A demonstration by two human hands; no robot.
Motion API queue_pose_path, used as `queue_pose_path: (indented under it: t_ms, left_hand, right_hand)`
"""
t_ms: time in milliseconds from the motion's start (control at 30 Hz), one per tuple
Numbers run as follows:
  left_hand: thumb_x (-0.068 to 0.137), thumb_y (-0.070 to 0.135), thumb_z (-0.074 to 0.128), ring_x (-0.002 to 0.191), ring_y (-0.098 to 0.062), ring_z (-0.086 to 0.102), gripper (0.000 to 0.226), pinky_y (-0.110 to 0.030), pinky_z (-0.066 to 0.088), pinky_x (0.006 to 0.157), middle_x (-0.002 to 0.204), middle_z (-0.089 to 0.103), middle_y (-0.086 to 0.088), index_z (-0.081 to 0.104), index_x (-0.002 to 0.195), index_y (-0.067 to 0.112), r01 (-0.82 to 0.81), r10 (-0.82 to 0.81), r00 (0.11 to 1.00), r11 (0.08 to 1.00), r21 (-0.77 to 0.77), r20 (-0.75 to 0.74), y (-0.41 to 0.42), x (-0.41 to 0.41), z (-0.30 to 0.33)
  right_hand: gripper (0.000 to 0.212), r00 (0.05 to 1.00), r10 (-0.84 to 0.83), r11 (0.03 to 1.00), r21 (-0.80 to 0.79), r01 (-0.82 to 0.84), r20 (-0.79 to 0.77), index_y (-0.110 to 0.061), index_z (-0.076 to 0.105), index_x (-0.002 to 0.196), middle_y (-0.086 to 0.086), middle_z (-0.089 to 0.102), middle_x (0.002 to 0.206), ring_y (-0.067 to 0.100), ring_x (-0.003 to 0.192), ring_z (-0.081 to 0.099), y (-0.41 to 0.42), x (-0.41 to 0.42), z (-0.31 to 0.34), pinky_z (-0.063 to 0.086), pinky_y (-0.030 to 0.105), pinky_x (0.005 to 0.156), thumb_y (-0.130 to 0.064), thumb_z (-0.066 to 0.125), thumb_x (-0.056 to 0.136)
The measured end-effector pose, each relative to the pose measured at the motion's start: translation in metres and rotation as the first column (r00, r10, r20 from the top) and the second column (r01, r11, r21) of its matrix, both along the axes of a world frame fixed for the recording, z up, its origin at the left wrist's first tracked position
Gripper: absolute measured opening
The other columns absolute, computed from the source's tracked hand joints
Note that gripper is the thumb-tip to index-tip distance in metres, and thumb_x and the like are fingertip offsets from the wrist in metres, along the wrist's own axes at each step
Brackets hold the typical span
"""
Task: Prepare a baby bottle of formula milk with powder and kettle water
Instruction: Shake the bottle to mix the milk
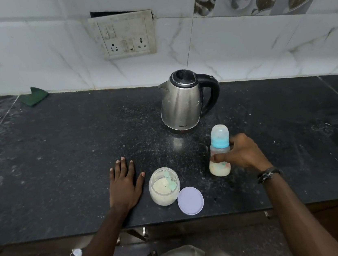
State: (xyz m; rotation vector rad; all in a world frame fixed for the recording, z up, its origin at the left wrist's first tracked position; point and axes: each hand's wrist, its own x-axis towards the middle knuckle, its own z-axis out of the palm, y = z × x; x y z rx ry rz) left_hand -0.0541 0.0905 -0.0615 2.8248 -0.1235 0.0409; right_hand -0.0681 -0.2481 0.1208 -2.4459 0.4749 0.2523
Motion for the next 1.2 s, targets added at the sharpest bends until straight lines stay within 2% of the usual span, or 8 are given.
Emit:
queue_pose_path:
  t_ms: [167,267,400,500,633,733,1067,1200]
  left_hand:
    - [0.098,0.062,0.017,0.154,-0.037,0.021,0.081,-0.052,0.015,0.125,0.164,0.027,-0.02,0.039,0.154,0.007,0.001,-0.001,1.0,1.0,0.001,-0.004,0.0,-0.001,-0.001]
    - [0.098,0.062,0.017,0.154,-0.036,0.019,0.081,-0.052,0.015,0.125,0.164,0.026,-0.019,0.038,0.154,0.008,0.0,0.0,1.0,1.0,-0.006,-0.001,0.0,0.0,-0.001]
    - [0.098,0.062,0.017,0.155,-0.036,0.018,0.081,-0.052,0.015,0.126,0.165,0.025,-0.019,0.038,0.155,0.008,-0.001,0.001,1.0,1.0,-0.004,-0.009,0.001,-0.001,-0.002]
    - [0.098,0.062,0.017,0.154,-0.036,0.018,0.081,-0.052,0.015,0.126,0.165,0.025,-0.019,0.038,0.154,0.008,-0.001,0.001,1.0,1.0,-0.003,-0.004,0.001,0.001,-0.002]
    - [0.098,0.062,0.017,0.155,-0.035,0.018,0.081,-0.052,0.014,0.126,0.165,0.025,-0.019,0.038,0.154,0.008,0.0,0.0,1.0,1.0,-0.005,-0.007,0.001,-0.001,-0.003]
    - [0.098,0.063,0.015,0.155,-0.035,0.017,0.082,-0.051,0.013,0.126,0.166,0.023,-0.018,0.037,0.155,0.009,0.001,-0.001,1.0,1.0,-0.004,-0.006,0.0,0.0,-0.002]
    - [0.098,0.063,0.014,0.156,-0.034,0.014,0.083,-0.051,0.011,0.127,0.166,0.021,-0.017,0.035,0.156,0.008,0.0,0.0,1.0,1.0,-0.008,-0.009,0.0,0.0,-0.002]
    - [0.097,0.063,0.014,0.156,-0.034,0.014,0.083,-0.051,0.011,0.127,0.166,0.021,-0.017,0.034,0.156,0.008,0.0,0.0,1.0,1.0,-0.013,-0.006,0.001,0.0,-0.002]
  right_hand:
    - [0.06,1.0,-0.019,0.998,-0.066,0.021,0.019,-0.016,0.067,0.101,-0.001,0.07,0.096,0.021,0.088,0.068,0.0,0.0,-0.001,0.057,0.04,0.078,-0.047,0.088,0.055]
    - [0.046,0.999,-0.014,0.998,0.056,0.012,0.041,-0.02,0.071,0.093,-0.001,0.074,0.094,0.016,0.086,0.071,0.003,-0.003,0.0,0.059,0.043,0.081,-0.04,0.089,0.056]
    - [0.057,1.0,-0.024,0.998,-0.063,0.025,0.019,-0.017,0.068,0.096,-0.001,0.069,0.091,0.02,0.086,0.068,0.0,-0.002,0.001,0.056,0.037,0.075,-0.049,0.087,0.054]
    - [0.044,1.0,0.004,0.998,0.061,-0.005,0.011,-0.021,0.07,0.092,-0.001,0.074,0.096,0.016,0.086,0.07,0.0,-0.005,0.002,0.058,0.044,0.082,-0.039,0.089,0.056]
    - [0.065,1.0,-0.003,0.999,-0.052,0.003,-0.001,-0.016,0.067,0.101,0.001,0.07,0.097,0.022,0.088,0.069,-0.001,-0.004,0.002,0.057,0.045,0.08,-0.053,0.086,0.05]
    - [0.047,1.0,0.023,0.997,0.07,-0.023,-0.007,-0.018,0.071,0.094,0.003,0.075,0.1,0.015,0.086,0.071,0.001,-0.007,0.005,0.059,0.043,0.082,-0.039,0.089,0.056]
    - [0.078,0.999,0.037,0.999,0.016,-0.037,-0.007,-0.02,0.071,0.095,-0.001,0.073,0.092,0.018,0.084,0.07,0.004,0.001,0.01,0.059,0.043,0.079,-0.069,0.074,0.035]
    - [0.053,1.0,-0.019,0.984,0.18,0.014,0.022,-0.02,0.075,0.087,-0.003,0.076,0.087,0.013,0.079,0.072,0.008,-0.001,0.007,0.061,0.045,0.076,-0.053,0.085,0.047]
